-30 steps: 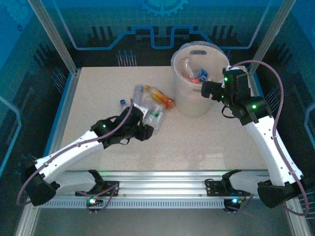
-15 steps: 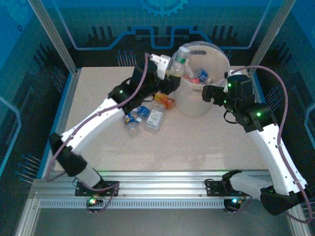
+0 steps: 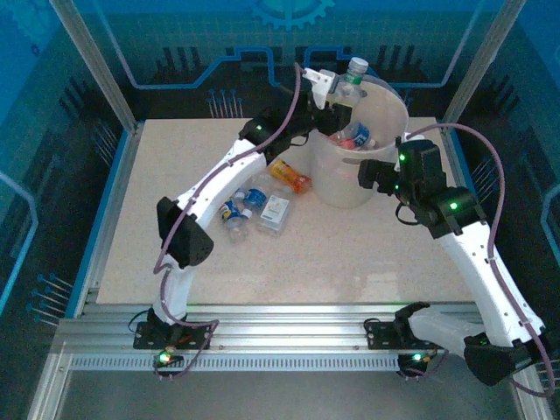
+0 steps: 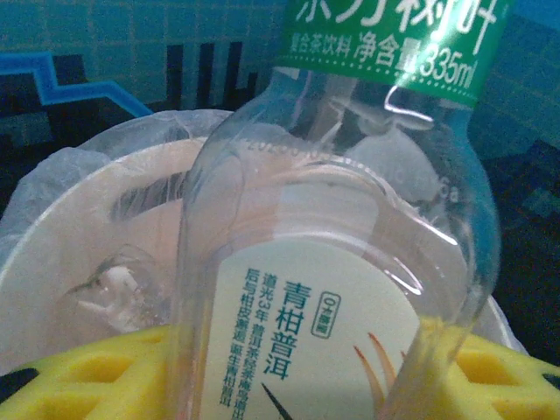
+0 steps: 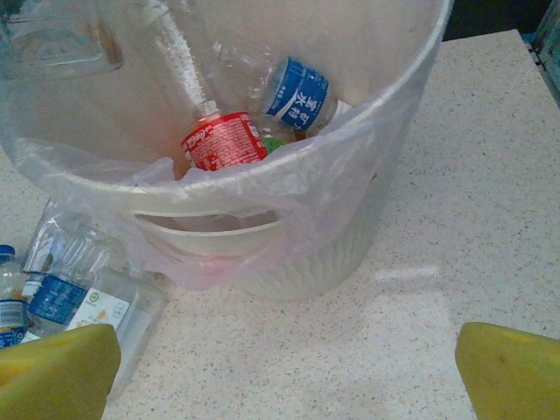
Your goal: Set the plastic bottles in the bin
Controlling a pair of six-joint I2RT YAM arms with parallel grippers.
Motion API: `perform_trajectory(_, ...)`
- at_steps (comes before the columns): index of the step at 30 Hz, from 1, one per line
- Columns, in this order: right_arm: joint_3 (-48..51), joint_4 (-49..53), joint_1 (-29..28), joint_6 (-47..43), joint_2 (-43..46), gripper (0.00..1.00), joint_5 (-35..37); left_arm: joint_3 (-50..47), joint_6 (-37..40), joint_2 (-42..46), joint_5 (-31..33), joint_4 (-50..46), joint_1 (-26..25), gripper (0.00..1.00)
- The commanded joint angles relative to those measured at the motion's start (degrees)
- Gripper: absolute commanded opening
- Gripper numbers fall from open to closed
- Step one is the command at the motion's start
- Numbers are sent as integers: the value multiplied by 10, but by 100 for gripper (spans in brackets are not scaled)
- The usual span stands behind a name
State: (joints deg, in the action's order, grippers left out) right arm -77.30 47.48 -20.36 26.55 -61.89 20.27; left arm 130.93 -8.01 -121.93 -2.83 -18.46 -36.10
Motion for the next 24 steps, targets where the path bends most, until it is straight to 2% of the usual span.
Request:
perform_trajectory(1,9,1,-8,21,18,100,35,39,-4,-25,-46,13,5,27)
perform_trajectory(13,41,5,-6,44,76,100,67,58,50,-88,-64,-26,8,31)
perform_trajectory(16,42,8,-6,49,82,100,80,64,53,-99,-69,-34,8,37)
perform_trajectory(19,41,13,-6,51,86,100,88,66,56,-107,-73,-34,8,51)
perform_trajectory(24,49,4,-6,44,99,100,87,90,56,-119,-78,-40,9,63)
